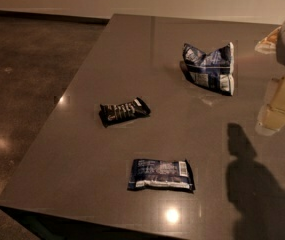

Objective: Pick blue chip bag

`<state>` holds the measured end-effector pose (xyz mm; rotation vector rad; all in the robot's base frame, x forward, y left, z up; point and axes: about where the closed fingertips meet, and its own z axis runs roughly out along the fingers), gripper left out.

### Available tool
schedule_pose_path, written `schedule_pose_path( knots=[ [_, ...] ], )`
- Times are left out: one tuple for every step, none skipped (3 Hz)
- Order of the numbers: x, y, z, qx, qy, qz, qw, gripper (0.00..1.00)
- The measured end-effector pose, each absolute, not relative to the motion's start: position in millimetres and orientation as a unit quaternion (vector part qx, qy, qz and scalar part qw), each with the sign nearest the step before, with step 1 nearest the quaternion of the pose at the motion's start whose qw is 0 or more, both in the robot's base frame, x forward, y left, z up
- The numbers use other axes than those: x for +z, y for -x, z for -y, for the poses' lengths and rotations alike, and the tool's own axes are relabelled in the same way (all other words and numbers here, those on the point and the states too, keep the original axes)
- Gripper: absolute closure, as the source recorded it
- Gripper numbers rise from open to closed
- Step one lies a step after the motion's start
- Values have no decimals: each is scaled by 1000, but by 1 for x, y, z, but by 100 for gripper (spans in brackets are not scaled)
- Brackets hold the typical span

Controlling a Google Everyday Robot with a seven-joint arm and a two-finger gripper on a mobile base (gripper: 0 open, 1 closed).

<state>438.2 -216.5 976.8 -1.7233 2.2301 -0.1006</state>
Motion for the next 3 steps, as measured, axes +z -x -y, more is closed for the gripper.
schedule_pose_path(
  knots=[
    [979, -449, 216, -38, 601, -780, 170, 0],
    [976, -475, 214, -39, 597, -781, 182, 0],
    [969, -512, 212, -44, 597, -778, 191, 0]
  ],
)
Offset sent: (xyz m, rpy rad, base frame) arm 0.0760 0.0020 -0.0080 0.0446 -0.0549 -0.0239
